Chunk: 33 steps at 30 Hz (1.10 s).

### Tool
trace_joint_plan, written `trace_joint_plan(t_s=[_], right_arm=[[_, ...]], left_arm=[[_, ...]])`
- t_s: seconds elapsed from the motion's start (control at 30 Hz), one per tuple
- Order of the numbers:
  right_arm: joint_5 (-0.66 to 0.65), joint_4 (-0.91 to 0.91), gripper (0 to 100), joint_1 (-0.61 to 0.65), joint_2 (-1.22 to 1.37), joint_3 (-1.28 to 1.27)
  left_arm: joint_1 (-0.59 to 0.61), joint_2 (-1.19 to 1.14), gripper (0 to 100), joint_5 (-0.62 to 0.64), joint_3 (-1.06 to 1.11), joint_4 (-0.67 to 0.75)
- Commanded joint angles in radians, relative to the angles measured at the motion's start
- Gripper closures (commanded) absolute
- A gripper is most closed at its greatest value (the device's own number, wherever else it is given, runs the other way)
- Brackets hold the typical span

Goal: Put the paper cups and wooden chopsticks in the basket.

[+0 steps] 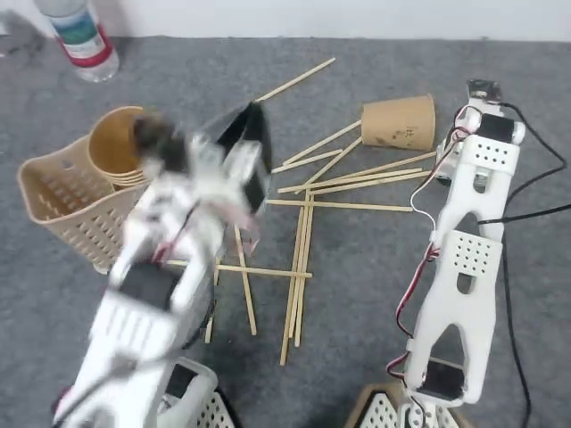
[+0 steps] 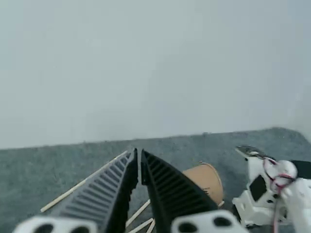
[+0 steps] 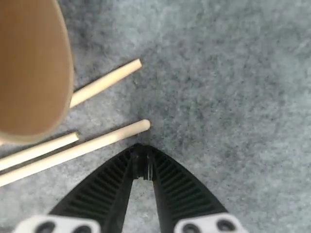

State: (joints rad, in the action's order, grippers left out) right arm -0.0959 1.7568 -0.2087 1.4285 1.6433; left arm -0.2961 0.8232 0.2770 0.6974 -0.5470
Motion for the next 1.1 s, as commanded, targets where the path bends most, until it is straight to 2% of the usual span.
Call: trace_joint_plan(t_s=[0.0, 0.13, 0.23, 0.37, 0.53, 0.63, 0.9, 1.07], right_arm=[[0.012, 0.038, 99.1, -0.004, -0.007, 0.035], [0.012, 0.038, 99.1, 0.001, -0.007, 0.035], [0.012, 0.038, 99.1, 0.001, -0.007, 0.035], [0.011, 0.038, 99.1, 0.002, -0.007, 0.035], [0.006, 0.039, 99.1, 0.015, -0.007, 0.037], [0.005, 0.039, 99.1, 0.016, -0.008, 0.037], [0.003, 0.039, 99.1, 0.016, -0.007, 0.037], [0.003, 0.041, 99.1, 0.018, -0.007, 0.037]], left_arm=[[0.046, -0.404, 99, 0.049, -0.176, 0.163], [0.12, -0.706, 99, 0.129, -0.298, 0.296], [0.132, -0.91, 99, 0.163, -0.42, 0.324], [0.129, -1.157, 99, 0.16, -0.61, 0.325], [0.135, -1.404, 99, 0.091, -0.848, 0.321], [0.158, -1.45, 99, 0.048, -0.928, 0.29], [0.239, -1.519, 99, -0.137, -1.185, 0.02], [0.253, -1.616, 99, -0.18, -1.305, 0.014]])
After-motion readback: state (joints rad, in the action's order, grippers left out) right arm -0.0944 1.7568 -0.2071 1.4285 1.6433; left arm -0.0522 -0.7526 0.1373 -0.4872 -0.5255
